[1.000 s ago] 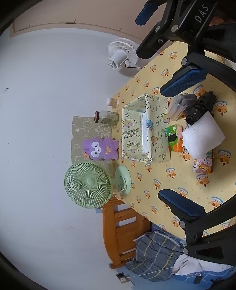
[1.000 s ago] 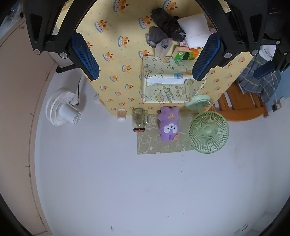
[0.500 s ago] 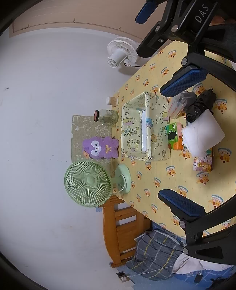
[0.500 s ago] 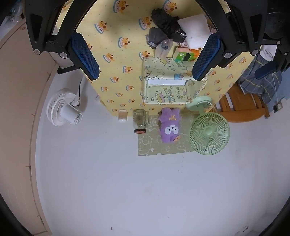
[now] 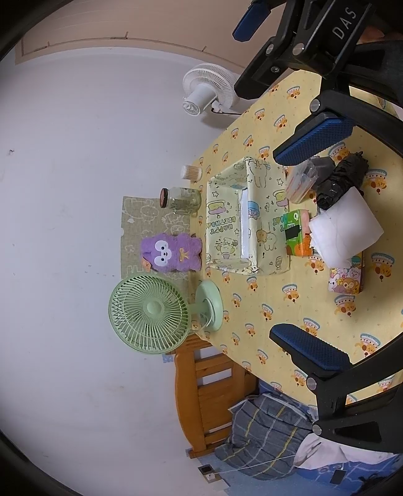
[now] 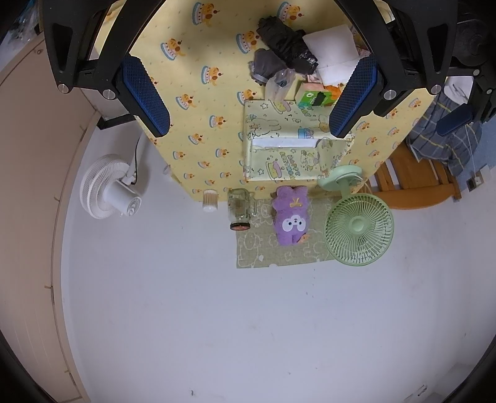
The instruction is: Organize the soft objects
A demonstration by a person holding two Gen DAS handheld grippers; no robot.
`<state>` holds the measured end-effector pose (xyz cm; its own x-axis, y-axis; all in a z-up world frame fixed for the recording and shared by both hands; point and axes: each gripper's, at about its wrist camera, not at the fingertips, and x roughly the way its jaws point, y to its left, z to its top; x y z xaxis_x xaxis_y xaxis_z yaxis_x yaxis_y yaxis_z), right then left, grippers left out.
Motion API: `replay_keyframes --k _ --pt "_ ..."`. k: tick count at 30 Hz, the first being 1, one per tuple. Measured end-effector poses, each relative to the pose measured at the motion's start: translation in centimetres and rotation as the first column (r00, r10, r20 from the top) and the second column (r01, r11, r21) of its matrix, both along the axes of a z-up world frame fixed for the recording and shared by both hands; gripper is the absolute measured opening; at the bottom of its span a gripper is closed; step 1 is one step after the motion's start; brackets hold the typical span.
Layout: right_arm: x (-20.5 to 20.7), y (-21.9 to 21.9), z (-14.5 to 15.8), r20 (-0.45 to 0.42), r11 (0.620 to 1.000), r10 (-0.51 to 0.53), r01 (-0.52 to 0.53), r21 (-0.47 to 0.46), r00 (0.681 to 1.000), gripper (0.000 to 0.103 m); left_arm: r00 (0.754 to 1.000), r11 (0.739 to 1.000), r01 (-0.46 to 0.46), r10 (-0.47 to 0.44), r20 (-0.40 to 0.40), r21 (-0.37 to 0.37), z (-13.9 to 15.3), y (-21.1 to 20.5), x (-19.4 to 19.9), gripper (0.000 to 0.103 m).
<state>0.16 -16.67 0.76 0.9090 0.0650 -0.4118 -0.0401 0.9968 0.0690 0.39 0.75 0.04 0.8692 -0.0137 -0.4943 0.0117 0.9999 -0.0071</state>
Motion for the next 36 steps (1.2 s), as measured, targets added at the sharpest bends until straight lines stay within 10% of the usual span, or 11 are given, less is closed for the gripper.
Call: replay_keyframes --k 36 --pt "-0.46 0.17 0.1 0.007 1.0 -0.014 0.014 -0.004 1.0 0.103 1.0 1.0 0.01 -0.01 0.004 -0.002 -0.11 -0.23 -0.23 0.101"
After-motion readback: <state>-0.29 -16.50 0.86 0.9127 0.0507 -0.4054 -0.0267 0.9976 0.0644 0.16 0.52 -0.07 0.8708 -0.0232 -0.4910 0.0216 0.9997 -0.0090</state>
